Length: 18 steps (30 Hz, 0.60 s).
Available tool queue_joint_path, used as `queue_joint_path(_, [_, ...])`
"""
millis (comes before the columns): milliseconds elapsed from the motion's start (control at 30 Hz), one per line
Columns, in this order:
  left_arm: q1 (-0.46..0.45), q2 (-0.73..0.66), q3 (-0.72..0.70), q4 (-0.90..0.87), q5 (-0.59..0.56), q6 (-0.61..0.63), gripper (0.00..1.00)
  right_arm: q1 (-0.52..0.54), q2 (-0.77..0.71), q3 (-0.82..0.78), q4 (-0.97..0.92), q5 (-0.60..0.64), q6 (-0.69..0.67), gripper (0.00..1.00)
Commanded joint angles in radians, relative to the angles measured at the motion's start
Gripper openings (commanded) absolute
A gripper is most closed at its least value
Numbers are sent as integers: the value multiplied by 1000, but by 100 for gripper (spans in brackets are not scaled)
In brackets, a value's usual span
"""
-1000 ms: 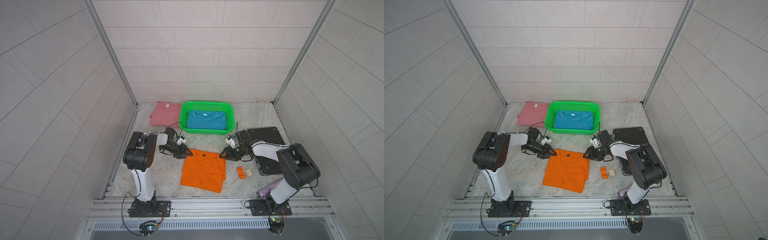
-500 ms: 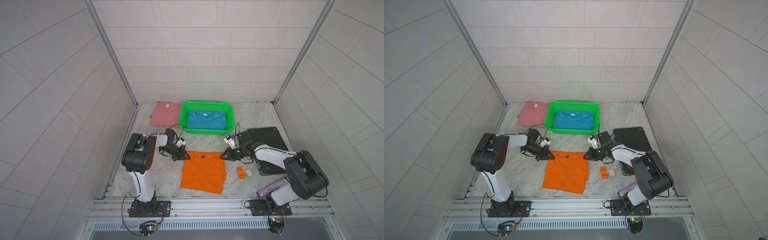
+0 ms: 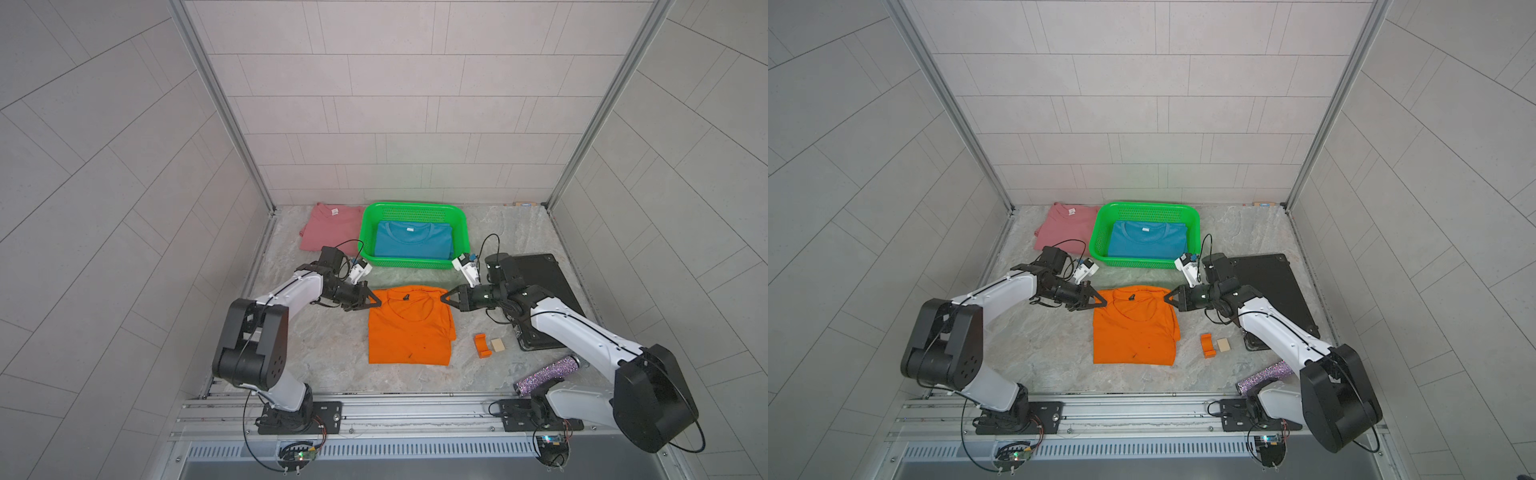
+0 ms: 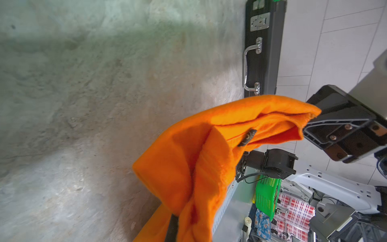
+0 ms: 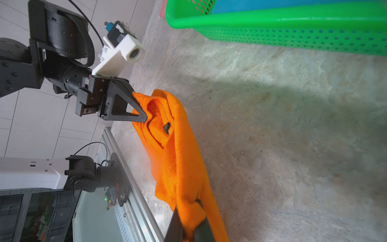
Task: Put the folded t-shirts into the basket
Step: Pick up the T-shirt from the center of the board.
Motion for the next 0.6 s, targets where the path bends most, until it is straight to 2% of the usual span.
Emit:
queue_joint_path(0, [-2,-60,42,-50,29,48,0,-1,-30,81,-33,6,-39,0])
queue_joint_path(167, [1,-94,144,-98,32,34,0,-14,-29,211,-87,15,-59,0])
queue_joint_path(367, [4,-68,320,-103,-5,12,0,-62,18,358,-116,39,-76,0])
queue_joint_path(567, [1,-46,397,62,-61,-39,0,-89,95,476,-109,80,-137,0])
